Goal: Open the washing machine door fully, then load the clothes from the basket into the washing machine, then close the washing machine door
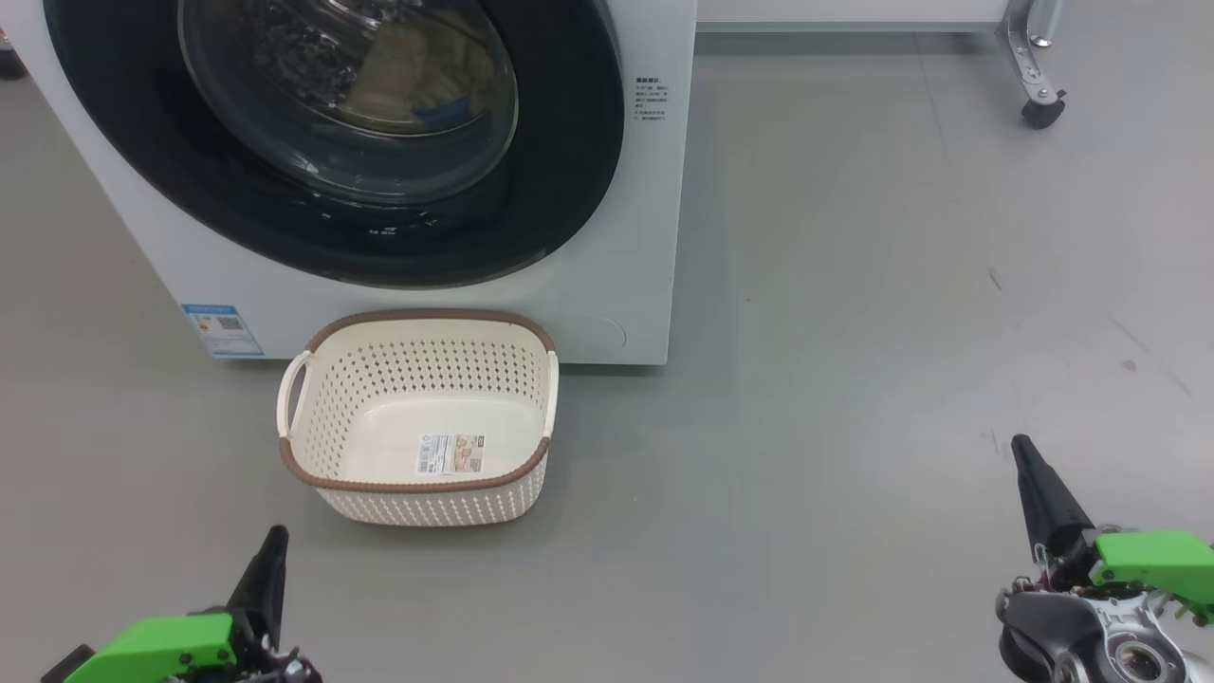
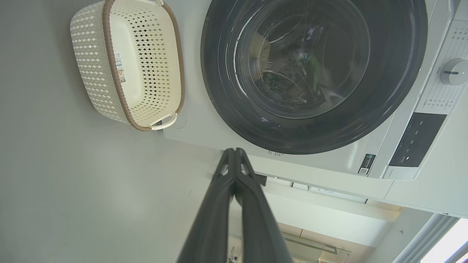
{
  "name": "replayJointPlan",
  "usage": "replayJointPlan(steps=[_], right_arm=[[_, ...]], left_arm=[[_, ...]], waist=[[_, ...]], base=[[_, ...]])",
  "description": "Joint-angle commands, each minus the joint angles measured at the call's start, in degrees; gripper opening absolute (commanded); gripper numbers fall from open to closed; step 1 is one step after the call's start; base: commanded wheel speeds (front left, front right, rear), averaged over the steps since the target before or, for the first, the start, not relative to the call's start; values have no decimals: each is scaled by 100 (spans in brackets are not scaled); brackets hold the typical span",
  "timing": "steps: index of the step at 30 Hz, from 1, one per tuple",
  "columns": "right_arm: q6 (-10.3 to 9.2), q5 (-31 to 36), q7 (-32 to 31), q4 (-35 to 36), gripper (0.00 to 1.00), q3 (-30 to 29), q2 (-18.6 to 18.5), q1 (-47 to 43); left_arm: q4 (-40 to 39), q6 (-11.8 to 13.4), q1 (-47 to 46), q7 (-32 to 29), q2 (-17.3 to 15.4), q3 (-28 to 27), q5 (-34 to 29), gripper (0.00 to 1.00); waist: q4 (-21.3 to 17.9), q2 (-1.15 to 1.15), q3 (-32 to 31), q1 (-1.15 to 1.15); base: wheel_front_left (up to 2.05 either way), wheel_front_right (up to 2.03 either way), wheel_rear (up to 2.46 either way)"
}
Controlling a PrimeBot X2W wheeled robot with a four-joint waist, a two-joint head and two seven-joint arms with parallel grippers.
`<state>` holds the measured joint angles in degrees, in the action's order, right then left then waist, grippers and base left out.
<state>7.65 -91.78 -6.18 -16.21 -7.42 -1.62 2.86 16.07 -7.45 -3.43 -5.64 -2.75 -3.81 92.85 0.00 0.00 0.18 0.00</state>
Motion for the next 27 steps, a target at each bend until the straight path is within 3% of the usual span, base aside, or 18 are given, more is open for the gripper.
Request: replayJointPlan(steps=[1,27], right_arm=[[-16,-40,-30,219,0,91,-126,332],[-16,-40,-30,219,0,91,-126,332]], left_arm=[[-203,-3,-272,-45,-51,-222,-28,0],[-203,-3,-274,-60,-38,-240,-43,0]], waist=[[0,0,0,0],[0,0,0,0]], base=[[0,0,0],[0,0,0]])
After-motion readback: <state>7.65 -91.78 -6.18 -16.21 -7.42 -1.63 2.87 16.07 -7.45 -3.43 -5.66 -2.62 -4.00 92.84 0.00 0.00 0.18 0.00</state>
